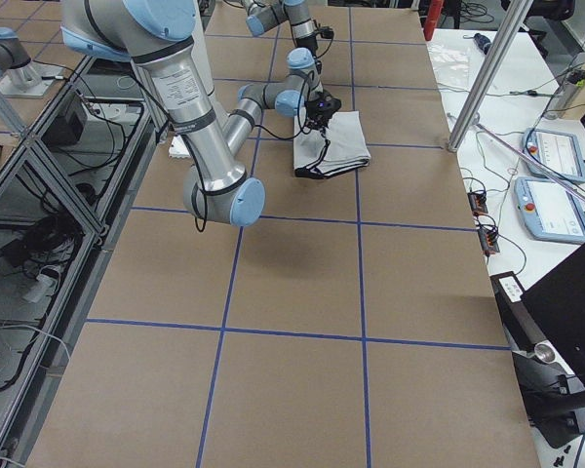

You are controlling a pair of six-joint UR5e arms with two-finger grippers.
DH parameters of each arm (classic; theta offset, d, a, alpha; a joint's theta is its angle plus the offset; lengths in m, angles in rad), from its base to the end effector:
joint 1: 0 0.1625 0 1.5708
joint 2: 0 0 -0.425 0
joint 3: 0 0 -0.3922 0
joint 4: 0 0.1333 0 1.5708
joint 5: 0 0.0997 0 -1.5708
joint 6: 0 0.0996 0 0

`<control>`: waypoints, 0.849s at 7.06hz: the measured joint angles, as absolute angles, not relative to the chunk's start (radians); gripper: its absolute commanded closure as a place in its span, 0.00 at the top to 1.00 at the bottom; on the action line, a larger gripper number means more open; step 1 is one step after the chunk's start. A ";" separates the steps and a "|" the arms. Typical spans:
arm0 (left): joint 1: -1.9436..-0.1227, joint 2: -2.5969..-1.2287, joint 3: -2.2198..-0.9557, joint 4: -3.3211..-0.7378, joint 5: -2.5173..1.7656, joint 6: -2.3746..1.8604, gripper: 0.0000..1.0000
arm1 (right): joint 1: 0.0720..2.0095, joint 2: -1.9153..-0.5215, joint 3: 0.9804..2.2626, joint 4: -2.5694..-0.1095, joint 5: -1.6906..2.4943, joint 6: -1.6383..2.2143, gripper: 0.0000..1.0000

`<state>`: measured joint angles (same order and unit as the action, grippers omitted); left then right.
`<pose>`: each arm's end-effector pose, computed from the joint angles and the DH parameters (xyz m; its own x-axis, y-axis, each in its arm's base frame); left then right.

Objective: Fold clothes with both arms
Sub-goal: 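Lift the near edge with both grippers and fold it toward the far edge, then lay the folded edge onto the far edge and open both grippers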

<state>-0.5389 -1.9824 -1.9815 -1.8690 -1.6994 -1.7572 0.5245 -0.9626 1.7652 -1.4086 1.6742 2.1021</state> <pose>0.4267 -0.3956 0.2179 0.2911 -0.3882 -0.8744 0.4720 0.8533 -0.2217 -0.5041 -0.4338 0.2037 0.2099 0.7036 0.6788 -0.6159 0.6344 -0.4671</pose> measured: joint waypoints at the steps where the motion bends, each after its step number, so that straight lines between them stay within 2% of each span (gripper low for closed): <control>1: -0.552 -1.987 -1.947 -1.900 -1.699 -1.754 0.00 | 0.540 -0.935 1.709 -1.379 1.680 2.102 0.00; 6: -0.627 -2.041 -1.778 -1.996 -1.699 -1.680 0.00 | 0.611 -0.824 1.461 -1.237 1.742 2.097 0.00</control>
